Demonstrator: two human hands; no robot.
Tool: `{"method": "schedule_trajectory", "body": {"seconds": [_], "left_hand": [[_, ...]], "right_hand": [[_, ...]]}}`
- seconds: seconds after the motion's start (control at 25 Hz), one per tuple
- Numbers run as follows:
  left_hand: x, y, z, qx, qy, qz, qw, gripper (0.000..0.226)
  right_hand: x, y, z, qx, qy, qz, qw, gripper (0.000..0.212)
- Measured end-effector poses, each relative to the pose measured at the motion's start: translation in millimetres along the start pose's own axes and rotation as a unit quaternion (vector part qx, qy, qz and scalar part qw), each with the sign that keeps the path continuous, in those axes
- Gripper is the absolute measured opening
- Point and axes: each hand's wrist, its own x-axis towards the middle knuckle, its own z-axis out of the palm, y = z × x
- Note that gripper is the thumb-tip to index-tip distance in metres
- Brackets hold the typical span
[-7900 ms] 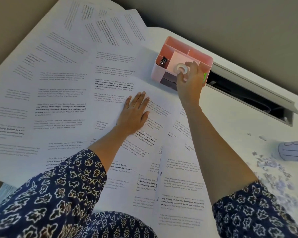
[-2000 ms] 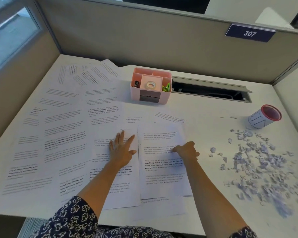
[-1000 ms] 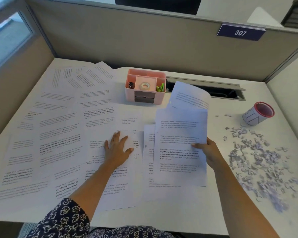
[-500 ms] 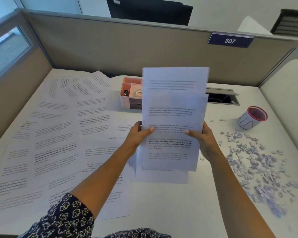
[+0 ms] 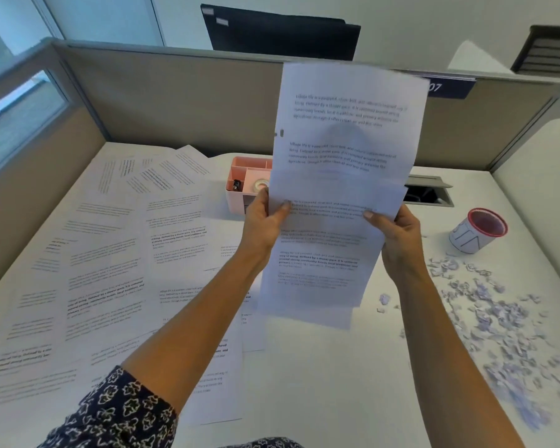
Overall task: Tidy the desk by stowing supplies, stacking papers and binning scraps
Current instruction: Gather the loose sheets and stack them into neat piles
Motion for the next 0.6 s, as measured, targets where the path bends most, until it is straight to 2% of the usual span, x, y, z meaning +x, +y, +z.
{"method": "schedule_trajectory", "body": {"seconds": [0.16,0.28,0.44,0.6], "left_hand": [[0,26,5,-0.029,-0.011,0.067,0.997,0.031],[-5,19,3,-0.031,-0.048,0.096,0.994,0.034],[-11,-23,-2,0.001,-0.055,0.025,0.998,0.047],[-6,-49,-5,0.096,-0.036,-0.020,0.995,0.048]], "right_hand": [[6,-23,-1,0.032,-0.024,-0.057,0.998,0.030],[5,-17,-10,0.010,-0.038,-0.055,0.998,0.032],[-1,14,-15,0.000,-0.037,-0.008,0.999,0.046],[-4,40,-19,-0.026,-0.009,0.036,0.999,0.055]]}}
